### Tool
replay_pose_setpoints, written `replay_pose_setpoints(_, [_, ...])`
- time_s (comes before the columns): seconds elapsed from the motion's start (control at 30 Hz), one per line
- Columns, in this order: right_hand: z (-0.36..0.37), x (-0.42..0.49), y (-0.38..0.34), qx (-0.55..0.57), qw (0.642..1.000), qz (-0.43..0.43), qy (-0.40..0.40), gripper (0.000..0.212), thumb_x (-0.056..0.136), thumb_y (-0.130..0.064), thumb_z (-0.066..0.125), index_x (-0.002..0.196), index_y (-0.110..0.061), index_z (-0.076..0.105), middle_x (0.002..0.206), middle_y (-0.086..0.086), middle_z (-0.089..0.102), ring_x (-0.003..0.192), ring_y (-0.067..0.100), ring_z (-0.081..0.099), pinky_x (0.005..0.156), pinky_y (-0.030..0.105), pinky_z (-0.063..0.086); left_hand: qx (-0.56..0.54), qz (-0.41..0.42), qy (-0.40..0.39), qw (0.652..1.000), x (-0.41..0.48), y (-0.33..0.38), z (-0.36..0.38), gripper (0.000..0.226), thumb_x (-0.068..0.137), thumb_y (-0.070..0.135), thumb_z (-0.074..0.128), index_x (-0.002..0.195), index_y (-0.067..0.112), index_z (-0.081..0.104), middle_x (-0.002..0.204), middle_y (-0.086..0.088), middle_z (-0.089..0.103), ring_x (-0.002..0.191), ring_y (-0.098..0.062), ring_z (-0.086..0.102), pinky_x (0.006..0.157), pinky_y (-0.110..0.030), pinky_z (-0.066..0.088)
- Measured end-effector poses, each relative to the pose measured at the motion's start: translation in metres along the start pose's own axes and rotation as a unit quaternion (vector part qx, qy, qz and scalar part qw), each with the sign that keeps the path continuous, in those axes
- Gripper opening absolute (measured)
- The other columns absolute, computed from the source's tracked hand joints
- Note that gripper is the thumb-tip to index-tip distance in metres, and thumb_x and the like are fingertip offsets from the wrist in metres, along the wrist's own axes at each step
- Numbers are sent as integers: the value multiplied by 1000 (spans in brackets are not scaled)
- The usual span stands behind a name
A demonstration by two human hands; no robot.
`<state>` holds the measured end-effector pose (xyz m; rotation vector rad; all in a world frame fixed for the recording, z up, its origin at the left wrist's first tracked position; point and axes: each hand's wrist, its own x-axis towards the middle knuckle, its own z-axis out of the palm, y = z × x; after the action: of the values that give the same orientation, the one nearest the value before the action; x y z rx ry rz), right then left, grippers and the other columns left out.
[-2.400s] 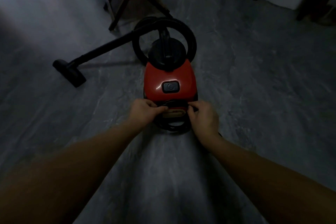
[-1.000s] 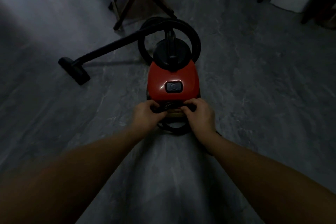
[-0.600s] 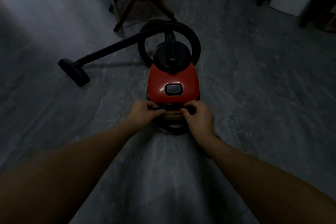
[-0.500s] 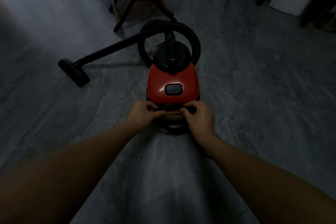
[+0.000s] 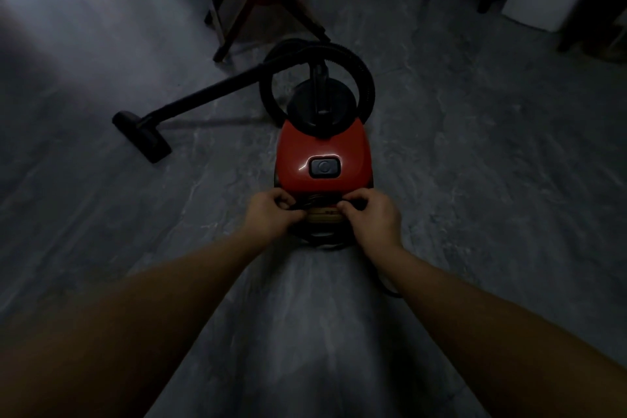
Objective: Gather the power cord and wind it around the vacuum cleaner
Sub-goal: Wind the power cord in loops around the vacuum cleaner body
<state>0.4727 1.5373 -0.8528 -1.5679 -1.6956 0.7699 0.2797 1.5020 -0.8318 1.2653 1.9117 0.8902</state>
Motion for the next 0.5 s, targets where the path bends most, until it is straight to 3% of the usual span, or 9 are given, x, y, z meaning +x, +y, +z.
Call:
replay_pose_setpoints(0.13, [1, -2, 0, 2, 1000, 0, 1, 14, 86, -32, 71, 96, -24, 74, 95, -10, 69, 88, 6, 64, 75, 21, 51, -19, 13, 13, 1000, -2, -3, 2, 16, 78, 7, 79, 80, 14, 64, 68, -1, 61, 61, -11, 60, 56, -19, 48])
replay_pose_setpoints(0.3, [3, -4, -3, 1, 1000, -8, 1, 14, 86, -31, 71, 96, -23, 74, 96, -10, 68, 88, 6, 63, 75, 19, 48, 22, 81, 41, 996, -5, -8, 4, 17, 83, 12, 74, 78, 24, 62, 74, 4, 66, 68, -12, 67, 63, -27, 56])
replay_pose_setpoints(0.4, [6, -4, -5, 1, 1000, -8, 0, 12, 86, -31, 70, 95, -24, 74, 94, -10, 68, 87, 4, 62, 70, 13, 42, 24, 90, 26, 995, -8, -11, 2, 7, 88, 14, 69, 89, 19, 64, 84, 1, 69, 77, -11, 69, 69, -27, 57])
replay_pose_setpoints(0.5, [5, -4, -4, -4, 1000, -13, 4, 12, 86, -31, 70, 95, -23, 74, 93, -11, 66, 86, 3, 61, 67, 8, 37, -1, 74, 9, 997, -5, -10, -3, 7, 87, 15, 71, 84, 20, 66, 79, 1, 70, 70, -7, 68, 63, -21, 54])
